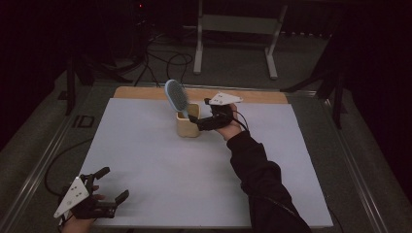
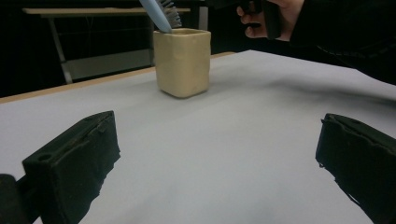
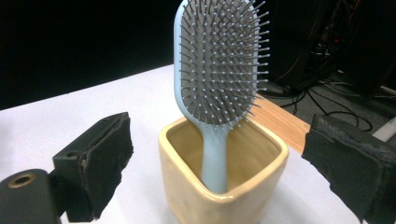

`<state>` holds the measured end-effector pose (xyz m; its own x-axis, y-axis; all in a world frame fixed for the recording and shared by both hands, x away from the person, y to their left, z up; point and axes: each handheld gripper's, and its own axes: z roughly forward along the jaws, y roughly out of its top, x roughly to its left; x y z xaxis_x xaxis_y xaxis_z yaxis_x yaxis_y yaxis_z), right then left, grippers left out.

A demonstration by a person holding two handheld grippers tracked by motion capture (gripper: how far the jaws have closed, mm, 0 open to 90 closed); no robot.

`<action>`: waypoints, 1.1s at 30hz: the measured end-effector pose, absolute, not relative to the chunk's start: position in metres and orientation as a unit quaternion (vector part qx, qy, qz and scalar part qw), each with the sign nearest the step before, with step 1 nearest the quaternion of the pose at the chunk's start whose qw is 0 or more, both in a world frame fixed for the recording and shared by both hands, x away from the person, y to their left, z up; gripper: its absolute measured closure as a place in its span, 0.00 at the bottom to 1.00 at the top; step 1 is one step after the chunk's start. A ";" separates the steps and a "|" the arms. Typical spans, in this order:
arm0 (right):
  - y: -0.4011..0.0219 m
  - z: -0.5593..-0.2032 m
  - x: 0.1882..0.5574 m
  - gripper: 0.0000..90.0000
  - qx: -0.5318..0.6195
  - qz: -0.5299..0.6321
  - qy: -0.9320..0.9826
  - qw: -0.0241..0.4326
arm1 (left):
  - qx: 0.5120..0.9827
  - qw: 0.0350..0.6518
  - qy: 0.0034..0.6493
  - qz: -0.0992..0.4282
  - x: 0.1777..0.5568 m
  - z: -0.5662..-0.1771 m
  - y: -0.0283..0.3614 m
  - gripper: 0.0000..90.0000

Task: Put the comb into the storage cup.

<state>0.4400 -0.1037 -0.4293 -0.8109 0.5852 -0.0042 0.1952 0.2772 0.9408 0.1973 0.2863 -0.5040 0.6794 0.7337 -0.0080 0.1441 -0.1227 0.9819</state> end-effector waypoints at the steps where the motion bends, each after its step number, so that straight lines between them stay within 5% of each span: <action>1: -0.105 -0.429 0.440 0.08 0.250 0.548 0.778 0.176 | 0.706 0.584 0.310 0.252 0.197 -0.504 0.286 0.00; 33: -0.141 -0.432 0.405 0.08 0.244 0.549 0.784 0.159 | 0.707 0.583 0.310 0.251 0.198 -0.504 0.285 0.00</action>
<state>0.4048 -0.1413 -0.4324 -0.8308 0.5562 0.0185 0.2077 0.2790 0.9376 0.1978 0.2852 -0.5042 0.6818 0.7315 -0.0074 0.1465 -0.1266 0.9811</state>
